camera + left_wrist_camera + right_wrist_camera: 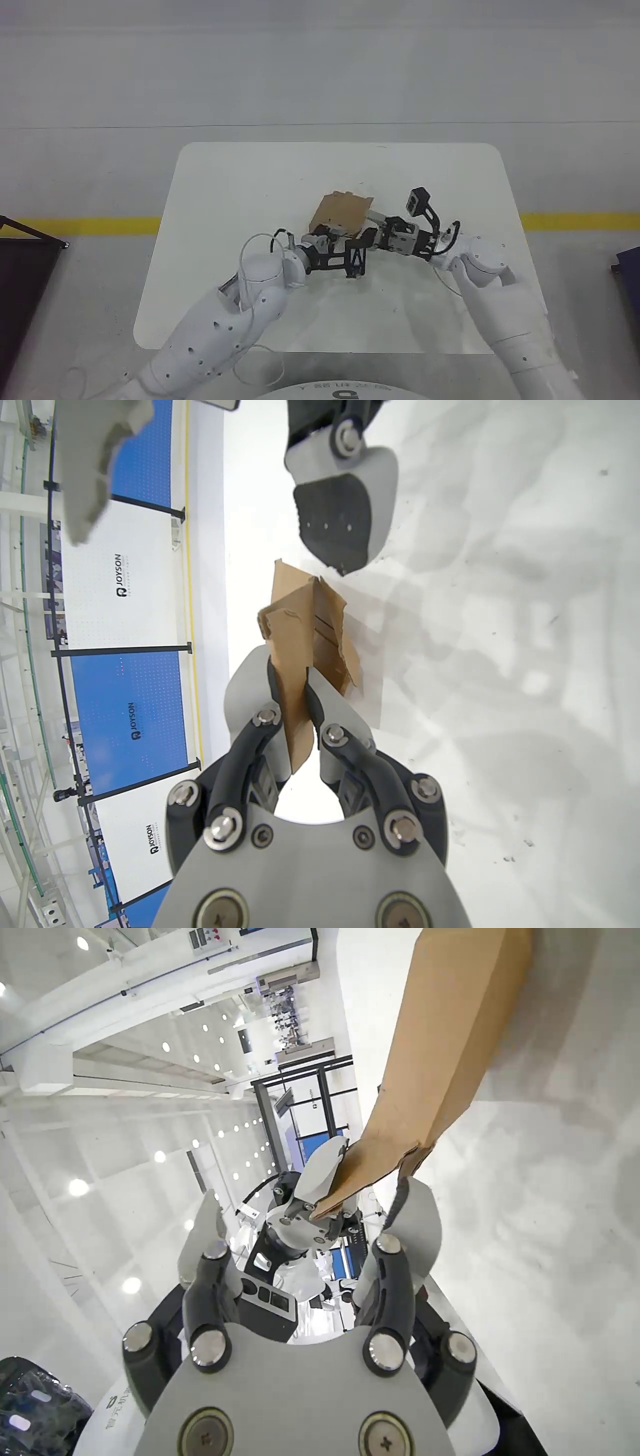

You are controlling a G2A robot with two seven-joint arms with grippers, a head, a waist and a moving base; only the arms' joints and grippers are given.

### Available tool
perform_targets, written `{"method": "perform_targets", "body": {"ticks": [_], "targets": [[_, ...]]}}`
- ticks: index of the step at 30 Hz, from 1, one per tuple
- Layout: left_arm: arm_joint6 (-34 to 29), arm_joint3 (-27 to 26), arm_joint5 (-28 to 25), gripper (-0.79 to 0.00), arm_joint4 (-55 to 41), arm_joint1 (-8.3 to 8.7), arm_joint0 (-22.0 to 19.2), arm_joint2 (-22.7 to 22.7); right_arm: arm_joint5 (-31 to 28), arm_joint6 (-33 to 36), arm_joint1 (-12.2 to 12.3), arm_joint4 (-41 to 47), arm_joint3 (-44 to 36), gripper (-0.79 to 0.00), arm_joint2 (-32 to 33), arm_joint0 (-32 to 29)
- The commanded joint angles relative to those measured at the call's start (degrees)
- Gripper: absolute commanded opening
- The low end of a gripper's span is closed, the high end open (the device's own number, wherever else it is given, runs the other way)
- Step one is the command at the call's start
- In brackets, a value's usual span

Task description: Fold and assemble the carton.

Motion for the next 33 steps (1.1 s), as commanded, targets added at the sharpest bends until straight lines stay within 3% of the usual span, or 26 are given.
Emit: {"method": "perform_targets", "body": {"ticks": [1,8,12,26,31,33], "targets": [[0.2,-0.1,-0.3,-0.785,0.1,0.00,0.0,0.1,0.3,-0.5,0.0,-0.8,0.3,-0.440,-0.3,0.3],[1.0,-0.1,-0.9,-0.785,0.8,-0.03,0.0,0.6,0.4,-1.0,0.1,-1.9,1.0,-0.514,-1.2,0.6],[1.2,-0.1,-0.9,-0.785,0.9,-0.07,-0.1,0.6,0.9,-0.7,0.3,-2.5,1.2,-0.459,-1.6,0.8],[1.4,-0.2,-1.3,-0.785,0.8,-0.16,-0.1,0.4,0.7,-1.2,0.4,-2.7,3.0,-0.493,-3.1,1.7],[2.6,-0.1,-2.7,-0.785,1.7,-0.14,-0.4,1.1,0.7,-1.6,0.4,-2.9,2.9,-0.591,-3.6,2.1],[2.9,-0.1,-3.0,-0.785,1.9,-0.16,-0.5,1.4,0.7,-1.8,0.4,-3.1,3.0,-0.668,-4.0,2.2]]}}
